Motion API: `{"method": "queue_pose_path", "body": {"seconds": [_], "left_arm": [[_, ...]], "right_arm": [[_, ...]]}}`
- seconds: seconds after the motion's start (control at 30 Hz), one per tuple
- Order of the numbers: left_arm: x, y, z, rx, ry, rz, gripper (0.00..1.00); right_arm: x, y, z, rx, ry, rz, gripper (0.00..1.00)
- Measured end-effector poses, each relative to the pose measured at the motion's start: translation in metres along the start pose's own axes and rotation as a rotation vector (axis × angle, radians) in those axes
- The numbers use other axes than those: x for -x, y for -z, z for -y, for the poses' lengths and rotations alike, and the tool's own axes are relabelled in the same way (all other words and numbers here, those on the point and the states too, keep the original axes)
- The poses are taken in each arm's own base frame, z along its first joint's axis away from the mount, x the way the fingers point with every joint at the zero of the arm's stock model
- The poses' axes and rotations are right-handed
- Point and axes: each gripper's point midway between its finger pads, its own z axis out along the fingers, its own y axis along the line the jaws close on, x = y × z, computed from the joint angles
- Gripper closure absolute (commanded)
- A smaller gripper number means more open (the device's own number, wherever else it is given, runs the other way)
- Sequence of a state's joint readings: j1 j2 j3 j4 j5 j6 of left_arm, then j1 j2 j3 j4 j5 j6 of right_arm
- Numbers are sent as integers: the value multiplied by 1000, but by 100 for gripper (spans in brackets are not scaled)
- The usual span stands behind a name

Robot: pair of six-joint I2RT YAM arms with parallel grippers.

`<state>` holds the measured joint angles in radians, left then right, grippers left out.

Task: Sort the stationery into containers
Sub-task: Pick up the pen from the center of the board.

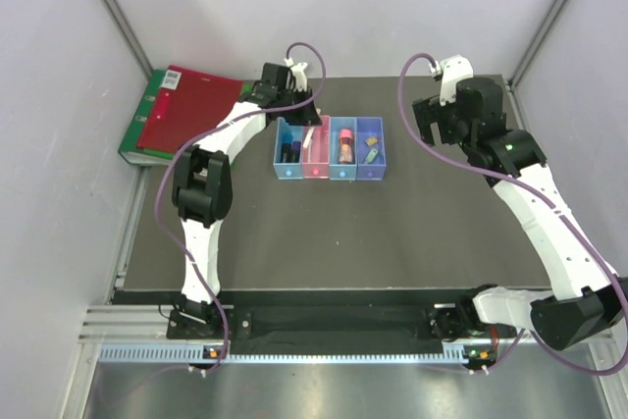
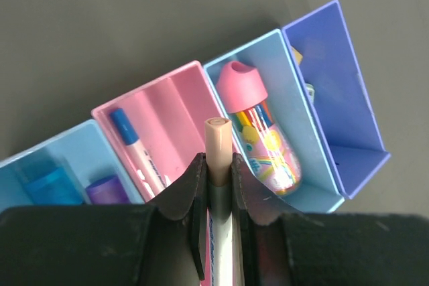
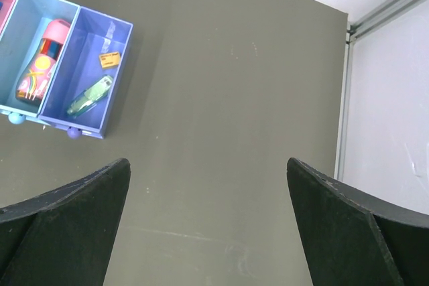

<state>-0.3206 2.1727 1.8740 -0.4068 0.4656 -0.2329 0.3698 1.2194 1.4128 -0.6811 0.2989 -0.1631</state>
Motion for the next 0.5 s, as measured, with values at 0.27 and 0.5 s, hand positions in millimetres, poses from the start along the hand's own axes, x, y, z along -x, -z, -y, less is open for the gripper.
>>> {"method": "queue_pose_path", "body": {"seconds": [0.27, 0.5], "left_arm": [[1, -2, -10, 47, -19, 8, 70], [-6, -8, -16, 54, -17, -7, 56]], "right_arm": [[-3, -7, -6, 23, 5, -17, 0], [-3, -7, -7, 29, 4, -17, 0]]}}
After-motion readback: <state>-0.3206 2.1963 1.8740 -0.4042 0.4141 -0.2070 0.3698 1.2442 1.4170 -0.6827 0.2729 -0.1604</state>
